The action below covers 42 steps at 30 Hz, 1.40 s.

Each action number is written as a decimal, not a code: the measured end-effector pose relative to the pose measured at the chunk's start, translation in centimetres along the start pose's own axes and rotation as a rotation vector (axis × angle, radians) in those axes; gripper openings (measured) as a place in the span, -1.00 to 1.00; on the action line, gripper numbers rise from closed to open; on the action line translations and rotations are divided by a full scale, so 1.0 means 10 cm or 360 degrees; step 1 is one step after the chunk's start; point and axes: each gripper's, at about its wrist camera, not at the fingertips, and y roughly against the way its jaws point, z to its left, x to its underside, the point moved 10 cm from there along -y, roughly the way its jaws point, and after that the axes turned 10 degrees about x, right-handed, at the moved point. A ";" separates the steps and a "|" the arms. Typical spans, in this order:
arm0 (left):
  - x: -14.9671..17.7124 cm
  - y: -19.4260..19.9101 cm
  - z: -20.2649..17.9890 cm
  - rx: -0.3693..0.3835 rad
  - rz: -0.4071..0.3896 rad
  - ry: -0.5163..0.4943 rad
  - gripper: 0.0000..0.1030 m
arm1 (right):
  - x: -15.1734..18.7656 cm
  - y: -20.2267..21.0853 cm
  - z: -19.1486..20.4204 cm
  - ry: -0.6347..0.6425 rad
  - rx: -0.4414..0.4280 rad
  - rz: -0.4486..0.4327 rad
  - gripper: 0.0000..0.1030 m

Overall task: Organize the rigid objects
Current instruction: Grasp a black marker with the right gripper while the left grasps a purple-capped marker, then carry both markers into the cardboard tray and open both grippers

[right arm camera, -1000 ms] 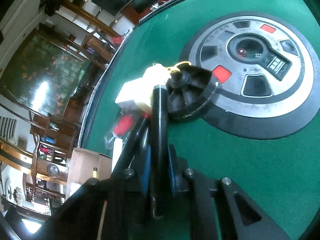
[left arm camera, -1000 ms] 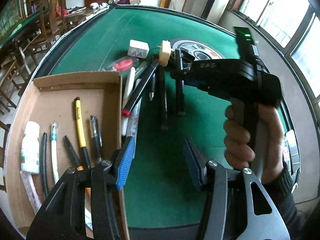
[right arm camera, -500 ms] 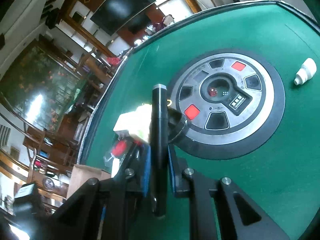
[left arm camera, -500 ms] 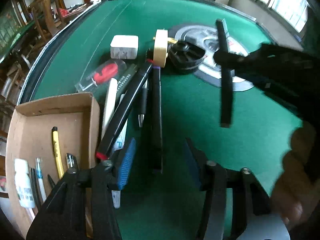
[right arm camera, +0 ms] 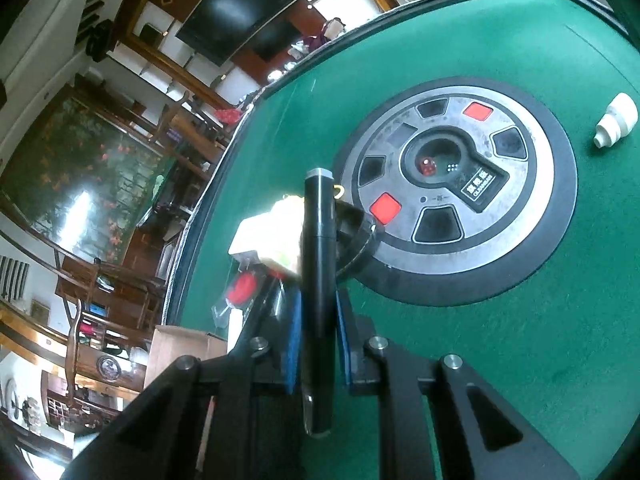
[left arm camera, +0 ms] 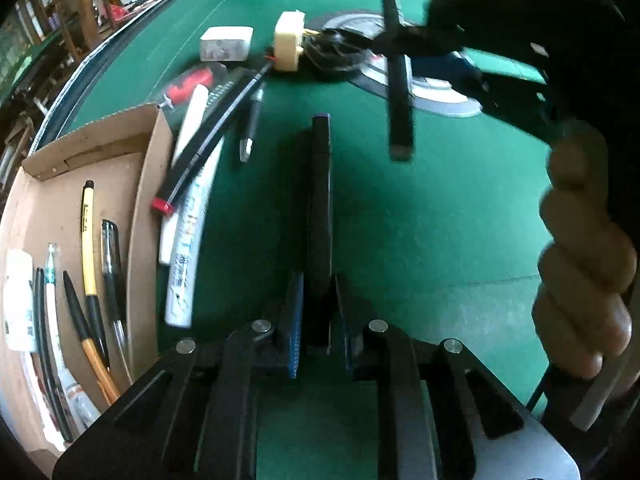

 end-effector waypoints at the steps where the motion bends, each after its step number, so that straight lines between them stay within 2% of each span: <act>1: -0.02 -0.02 0.00 -0.0005 0.0005 -0.0009 -0.71 | 0.00 0.01 0.01 -0.0002 -0.0007 0.0000 -0.71; 3: -0.13 -0.03 0.01 -0.0013 0.0005 0.0003 -0.68 | 0.00 0.01 0.02 0.0003 -0.0003 -0.0008 -0.71; 6: -0.33 -0.11 0.04 -0.0034 -0.0019 -0.0020 -0.47 | 0.00 0.01 0.01 -0.0003 -0.0003 -0.0012 -0.71; 8: -0.43 -0.14 0.06 -0.0063 -0.0056 -0.0042 -0.46 | 0.00 0.00 0.00 -0.0005 -0.0003 -0.0009 -0.71; 9: -0.46 -0.15 0.07 -0.0056 -0.0073 -0.0030 -0.49 | 0.00 -0.01 0.00 -0.0005 0.0002 -0.0011 -0.71; 11: -0.47 -0.14 0.10 -0.0051 -0.0085 -0.0015 -0.72 | 0.01 -0.02 -0.02 -0.0011 0.0007 -0.0007 -0.71; 15: -0.36 -0.08 0.10 -0.0017 -0.0110 0.0013 -0.73 | 0.01 -0.04 -0.05 -0.0019 0.0013 0.0002 -0.71; 21: -0.07 0.12 0.12 0.0187 -0.0172 0.0170 -0.73 | 0.01 0.01 0.02 0.0015 -0.0008 -0.0019 -0.71; 29: -0.06 0.56 0.20 0.0317 -0.0294 0.0193 -0.73 | 0.05 -0.04 0.09 0.0058 -0.0015 -0.0025 -0.71; 32: -0.03 0.70 0.21 0.0318 -0.0322 0.0168 -0.73 | 0.07 -0.07 0.11 0.0066 -0.0032 -0.0012 -0.71; 37: 0.07 1.05 0.35 0.0335 -0.0381 0.0230 -0.73 | 0.18 -0.10 0.31 0.0148 -0.0112 0.0016 -0.71; 42: 0.17 1.39 0.82 0.0294 -0.0448 0.0344 -0.73 | 0.41 -0.15 0.62 0.0281 -0.0204 0.0066 -0.71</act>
